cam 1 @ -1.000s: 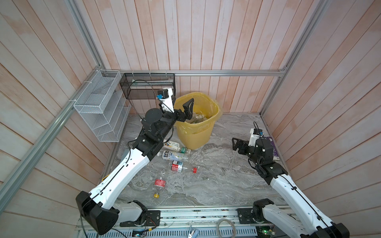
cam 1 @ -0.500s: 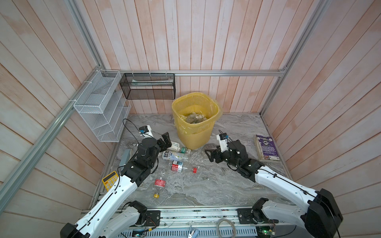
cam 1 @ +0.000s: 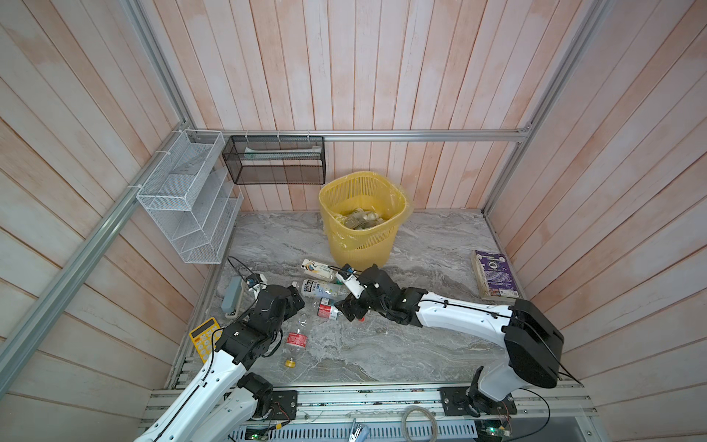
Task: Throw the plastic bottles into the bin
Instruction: 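Lower the right gripper and grasp the red-labelled clear bottle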
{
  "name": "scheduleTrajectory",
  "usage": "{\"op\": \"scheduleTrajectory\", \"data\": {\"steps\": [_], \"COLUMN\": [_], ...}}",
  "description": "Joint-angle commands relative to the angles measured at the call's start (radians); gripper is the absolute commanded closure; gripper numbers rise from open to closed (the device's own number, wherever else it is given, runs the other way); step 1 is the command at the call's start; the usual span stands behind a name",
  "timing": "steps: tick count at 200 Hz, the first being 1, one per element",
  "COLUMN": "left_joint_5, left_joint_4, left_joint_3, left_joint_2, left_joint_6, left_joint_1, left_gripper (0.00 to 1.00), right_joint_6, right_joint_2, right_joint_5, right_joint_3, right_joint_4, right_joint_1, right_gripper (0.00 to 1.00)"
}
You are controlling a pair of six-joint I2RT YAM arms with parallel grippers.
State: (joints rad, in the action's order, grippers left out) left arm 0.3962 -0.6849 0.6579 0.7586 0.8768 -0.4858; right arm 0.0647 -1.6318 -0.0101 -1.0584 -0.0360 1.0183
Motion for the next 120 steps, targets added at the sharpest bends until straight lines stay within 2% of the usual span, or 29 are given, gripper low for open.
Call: {"op": "scheduleTrajectory", "data": {"steps": [1,120], "left_joint_5": [0.03,-0.007], "left_joint_4": [-0.039,-0.032], "left_joint_3": [-0.01,-0.067], "left_joint_2": [0.025,-0.01], "left_joint_6": [0.04,0.03], "left_joint_1": [0.006,0.059], "left_gripper": [0.0,0.0], "right_joint_6": [-0.065,-0.103], "right_joint_2": [-0.06,-0.289], "right_joint_5": [-0.009,0.067], "right_joint_3": [-0.06,-0.237], "right_joint_4": [-0.09,-0.212], "right_joint_1": [0.027,0.059], "right_gripper": [0.13,0.17]}}
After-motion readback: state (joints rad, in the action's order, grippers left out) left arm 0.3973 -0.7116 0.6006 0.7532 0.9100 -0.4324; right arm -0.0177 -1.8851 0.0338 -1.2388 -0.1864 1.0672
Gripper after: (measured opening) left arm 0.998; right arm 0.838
